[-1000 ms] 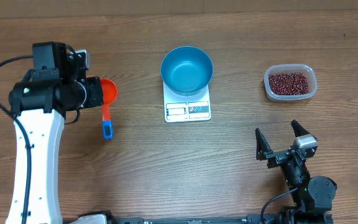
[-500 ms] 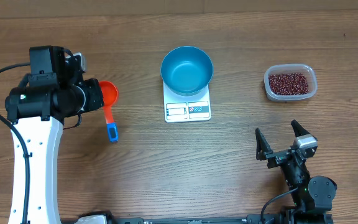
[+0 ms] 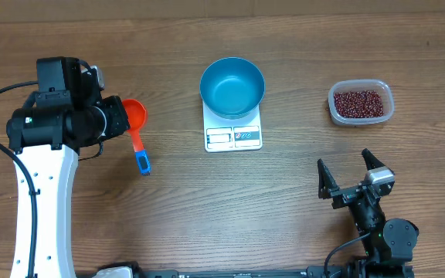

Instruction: Scoop item into bowl and weigh 150g on scale

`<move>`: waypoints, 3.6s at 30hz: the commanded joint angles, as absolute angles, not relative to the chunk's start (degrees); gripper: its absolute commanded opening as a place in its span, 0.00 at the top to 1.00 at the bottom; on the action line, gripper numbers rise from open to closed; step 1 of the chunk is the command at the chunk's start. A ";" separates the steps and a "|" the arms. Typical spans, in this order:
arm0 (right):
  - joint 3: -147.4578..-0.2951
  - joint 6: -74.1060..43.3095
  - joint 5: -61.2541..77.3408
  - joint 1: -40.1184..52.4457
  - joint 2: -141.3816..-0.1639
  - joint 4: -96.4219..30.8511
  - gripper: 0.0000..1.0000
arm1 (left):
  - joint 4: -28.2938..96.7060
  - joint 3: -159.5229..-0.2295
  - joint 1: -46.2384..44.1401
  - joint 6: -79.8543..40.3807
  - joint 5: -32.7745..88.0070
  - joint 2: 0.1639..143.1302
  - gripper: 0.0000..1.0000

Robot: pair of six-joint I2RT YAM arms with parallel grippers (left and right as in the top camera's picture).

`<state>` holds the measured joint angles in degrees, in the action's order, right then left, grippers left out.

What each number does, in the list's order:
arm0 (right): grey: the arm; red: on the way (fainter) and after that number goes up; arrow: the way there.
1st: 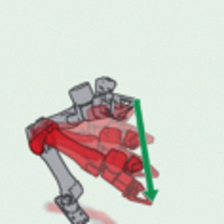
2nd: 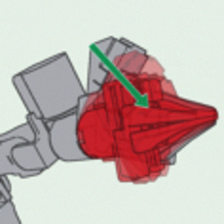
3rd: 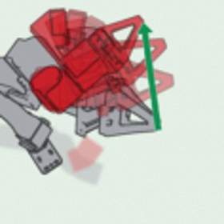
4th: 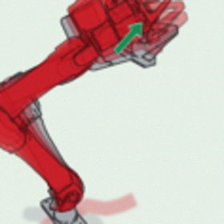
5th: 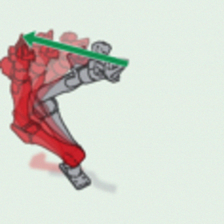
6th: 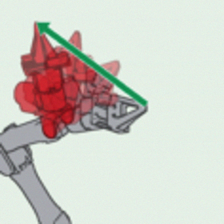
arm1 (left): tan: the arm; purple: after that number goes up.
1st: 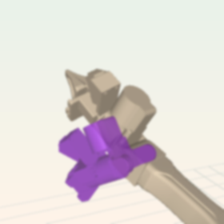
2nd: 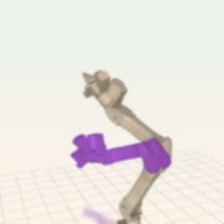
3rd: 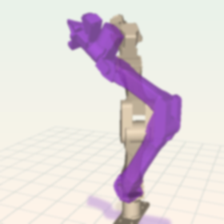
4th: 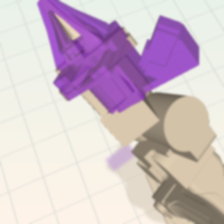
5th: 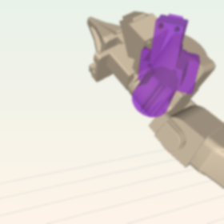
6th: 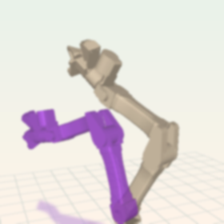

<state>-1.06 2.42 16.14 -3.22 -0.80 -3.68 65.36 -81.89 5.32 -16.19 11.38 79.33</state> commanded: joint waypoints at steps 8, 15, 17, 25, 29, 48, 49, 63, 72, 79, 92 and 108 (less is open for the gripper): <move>-0.45 3.29 16.60 -3.11 -0.16 -3.33 0.00 | 65.06 -81.91 5.21 -16.78 11.64 78.56 0.96; -0.45 3.29 16.60 -3.11 -0.16 -3.33 0.00 | 64.62 -81.91 5.21 -16.82 11.68 78.56 0.96; -0.45 3.29 16.60 -3.11 -0.16 -3.33 0.00 | 64.69 -81.91 5.21 -16.80 11.66 78.56 0.96; -0.45 3.29 16.60 -3.11 -0.16 -3.33 0.00 | 64.58 -81.91 5.21 -17.26 11.64 78.56 0.96; -0.45 3.29 16.60 -3.11 -0.16 -3.33 0.00 | 64.49 -81.91 5.21 -19.49 11.51 78.56 0.96; -0.45 3.29 16.60 -3.11 -0.16 -3.33 0.00 | 67.16 -81.91 5.21 -37.52 11.68 78.56 0.96; -0.45 3.29 16.60 -3.11 -0.16 -3.33 0.00 | 67.57 -81.91 5.21 -38.92 11.68 78.56 0.96; -0.45 3.29 16.60 -3.11 -0.16 -3.33 0.00 | 73.65 -81.91 1.30 -57.80 5.67 78.56 0.96; -0.45 3.97 7.05 -3.11 -0.16 -3.40 0.00 | 73.32 -81.91 -1.15 -58.35 4.12 78.56 0.96; -0.45 3.97 6.48 -3.11 -0.16 -3.42 0.00 | 74.15 -81.91 -1.17 -58.30 3.84 78.56 0.96; -0.45 2.85 16.21 -3.11 -0.16 -2.92 0.00 | 74.56 -81.91 -1.21 -58.37 4.08 78.56 0.96; -2.44 -18.52 24.12 -3.11 -0.19 -1.85 0.00 | 75.33 -81.91 -1.21 -58.96 4.56 78.56 0.96</move>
